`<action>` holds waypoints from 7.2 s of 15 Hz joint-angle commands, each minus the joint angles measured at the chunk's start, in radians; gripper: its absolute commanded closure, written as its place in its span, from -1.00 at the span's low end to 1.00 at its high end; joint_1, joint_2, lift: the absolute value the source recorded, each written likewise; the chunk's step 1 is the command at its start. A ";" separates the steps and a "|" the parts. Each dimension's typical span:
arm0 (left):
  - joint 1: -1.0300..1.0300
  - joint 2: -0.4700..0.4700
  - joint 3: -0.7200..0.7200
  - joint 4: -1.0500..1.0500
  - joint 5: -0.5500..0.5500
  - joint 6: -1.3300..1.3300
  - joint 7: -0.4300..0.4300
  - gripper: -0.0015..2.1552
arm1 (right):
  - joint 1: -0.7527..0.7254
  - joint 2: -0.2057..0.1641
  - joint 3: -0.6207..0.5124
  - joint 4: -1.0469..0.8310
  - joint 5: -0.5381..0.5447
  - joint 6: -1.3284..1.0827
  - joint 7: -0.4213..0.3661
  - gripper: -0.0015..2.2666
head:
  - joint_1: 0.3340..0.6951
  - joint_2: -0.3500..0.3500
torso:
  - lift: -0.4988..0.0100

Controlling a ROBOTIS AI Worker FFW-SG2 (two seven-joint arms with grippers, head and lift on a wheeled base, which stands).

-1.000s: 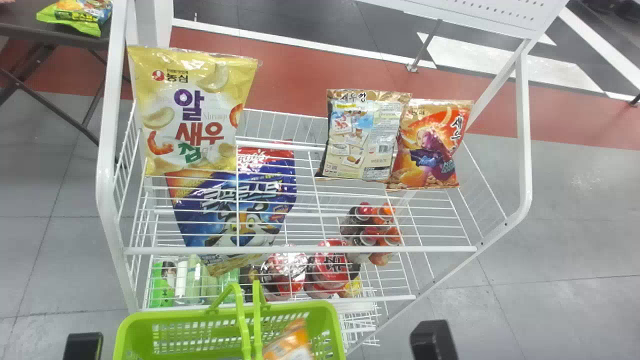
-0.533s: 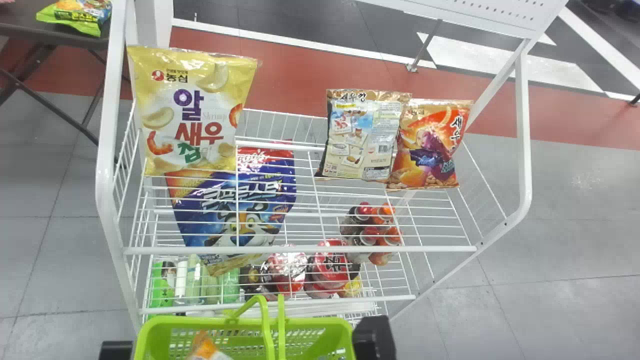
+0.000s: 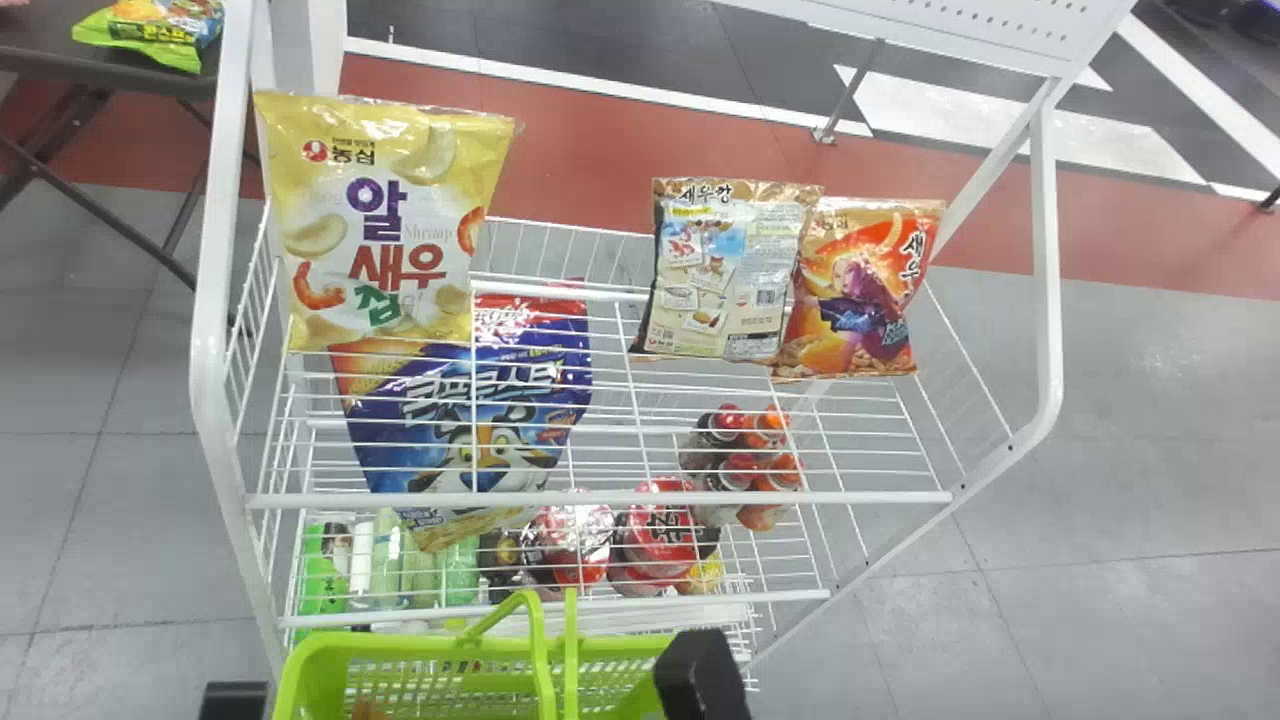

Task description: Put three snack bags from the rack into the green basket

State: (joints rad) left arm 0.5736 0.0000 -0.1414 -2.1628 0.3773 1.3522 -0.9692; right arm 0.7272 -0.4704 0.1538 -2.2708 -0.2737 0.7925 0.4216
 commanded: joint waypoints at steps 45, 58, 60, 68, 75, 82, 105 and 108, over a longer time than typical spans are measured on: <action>-0.031 -0.003 -0.070 0.074 -0.029 -0.046 -0.034 0.29 | -0.370 0.177 -0.353 0.171 -0.058 -0.548 -0.271 0.98 | 1.00 -1.00 | 0.96; -0.038 -0.003 0.005 0.070 0.017 -0.064 -0.039 0.29 | -0.015 0.193 -0.856 -0.177 -0.590 0.363 0.154 0.98 | 1.00 -1.00 | 0.96; -0.040 -0.003 0.008 0.070 0.017 -0.064 -0.040 0.29 | -0.003 0.200 -0.886 -0.159 -0.644 0.517 0.206 0.98 | 1.00 -1.00 | 0.96; -0.044 -0.003 0.002 0.077 0.015 -0.064 -0.040 0.29 | -0.005 0.203 -0.663 0.020 -0.604 0.548 0.223 0.98 | 1.00 -1.00 | 0.96; -0.029 -0.003 -0.032 0.057 0.000 -0.064 -0.031 0.29 | -0.066 0.193 -0.408 0.174 -0.472 0.244 0.198 0.98 | 1.00 -1.00 | 0.96; -0.029 -0.003 -0.055 0.049 -0.021 -0.064 -0.022 0.29 | -0.129 0.165 -0.255 0.336 -0.364 0.044 0.200 0.87 | 1.00 -1.00 | 0.96; -0.061 -0.003 -0.055 0.058 -0.015 -0.021 -0.034 0.29 | -0.508 0.145 -0.556 0.622 -0.139 -0.719 -0.153 -0.94 | 1.00 -1.00 | 0.96; -0.064 -0.003 -0.063 0.060 -0.015 -0.021 -0.031 0.29 | -0.575 0.113 -0.522 0.700 -0.122 -0.726 -0.153 -0.94 | 1.00 -1.00 | 0.96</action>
State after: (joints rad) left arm 0.5108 0.0000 -0.1991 -2.1043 0.3621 1.3302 -1.0015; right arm 0.1827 -0.3421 -0.3842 -1.6057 -0.4014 0.0703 0.2687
